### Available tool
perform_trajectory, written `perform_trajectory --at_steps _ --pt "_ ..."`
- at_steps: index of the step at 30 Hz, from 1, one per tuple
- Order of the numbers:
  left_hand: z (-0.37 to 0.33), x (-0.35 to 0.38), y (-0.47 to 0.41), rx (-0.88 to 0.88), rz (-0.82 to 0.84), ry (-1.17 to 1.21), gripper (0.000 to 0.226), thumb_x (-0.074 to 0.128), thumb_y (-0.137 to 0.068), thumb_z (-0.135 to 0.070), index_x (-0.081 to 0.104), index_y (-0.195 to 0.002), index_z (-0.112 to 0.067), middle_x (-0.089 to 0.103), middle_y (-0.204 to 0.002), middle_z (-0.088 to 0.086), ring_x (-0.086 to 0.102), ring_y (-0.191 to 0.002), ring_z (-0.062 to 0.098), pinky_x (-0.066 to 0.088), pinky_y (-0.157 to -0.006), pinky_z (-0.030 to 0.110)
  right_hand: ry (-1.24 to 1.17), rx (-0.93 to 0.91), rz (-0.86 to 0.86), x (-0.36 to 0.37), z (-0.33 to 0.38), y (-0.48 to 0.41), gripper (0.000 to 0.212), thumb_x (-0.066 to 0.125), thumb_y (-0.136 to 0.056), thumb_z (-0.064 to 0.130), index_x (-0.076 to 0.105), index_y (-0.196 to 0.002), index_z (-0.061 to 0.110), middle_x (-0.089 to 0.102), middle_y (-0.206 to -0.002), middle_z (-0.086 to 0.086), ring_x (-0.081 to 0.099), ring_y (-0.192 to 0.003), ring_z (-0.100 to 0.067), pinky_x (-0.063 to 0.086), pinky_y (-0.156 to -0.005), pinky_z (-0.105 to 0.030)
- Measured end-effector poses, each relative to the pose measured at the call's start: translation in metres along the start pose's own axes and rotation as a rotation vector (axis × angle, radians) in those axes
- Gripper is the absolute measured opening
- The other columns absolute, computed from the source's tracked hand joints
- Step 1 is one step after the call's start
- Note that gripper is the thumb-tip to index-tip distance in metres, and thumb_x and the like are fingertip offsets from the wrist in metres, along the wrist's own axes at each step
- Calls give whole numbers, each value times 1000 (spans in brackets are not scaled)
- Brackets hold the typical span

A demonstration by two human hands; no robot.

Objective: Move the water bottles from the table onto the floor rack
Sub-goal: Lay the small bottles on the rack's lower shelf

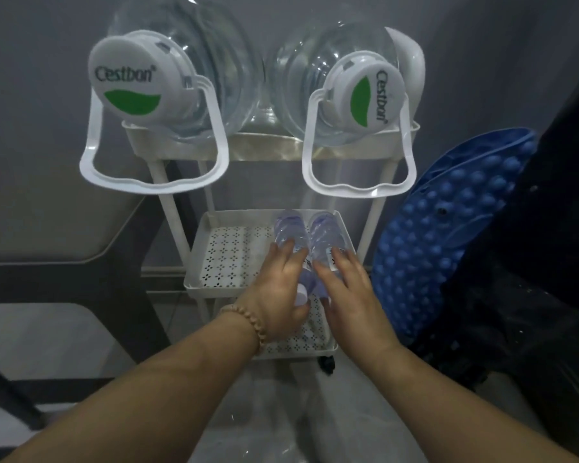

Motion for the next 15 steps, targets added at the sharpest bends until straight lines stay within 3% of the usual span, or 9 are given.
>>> perform_trajectory --at_steps 3,7,10,15 --pt "-1 0 -12 21 43 -12 79 67 -79 -16 24 -145 -9 14 -155 13 -2 -141 18 -9 -109 20 122 -40 16 -1 -7 -9 73 67 -80 -1 36 -142 24 26 -153 -8 9 -143 -24 17 -112 -44" --pt "9 0 -25 2 115 -174 79 67 -79 -27 23 -145 -17 11 -156 11 2 -142 32 13 -115 42 419 -40 -1 -1 -7 -15 82 78 -68 7 39 -139 23 40 -146 -8 24 -139 -30 3 -109 -55" --pt "15 9 -27 -34 181 -306 86 70 -78 -38 19 -145 -24 0 -157 9 0 -142 35 21 -111 50 472 4 -34 3 -7 -15 86 77 -72 18 30 -144 26 31 -151 -11 18 -140 -31 -2 -112 -56" --pt "15 28 -21 -120 96 -176 98 71 -80 -39 1 -149 -27 -9 -157 6 -6 -143 30 12 -113 44 505 49 -44 12 -7 -17 87 58 -81 27 5 -150 25 4 -157 -17 -5 -143 -33 -13 -111 -55"
Point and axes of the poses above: each hand's wrist, its own y-axis away from the middle knuckle, its own x-axis out of the palm, z = x × y, the point moved 3 cm from there along -y, towards the middle knuckle
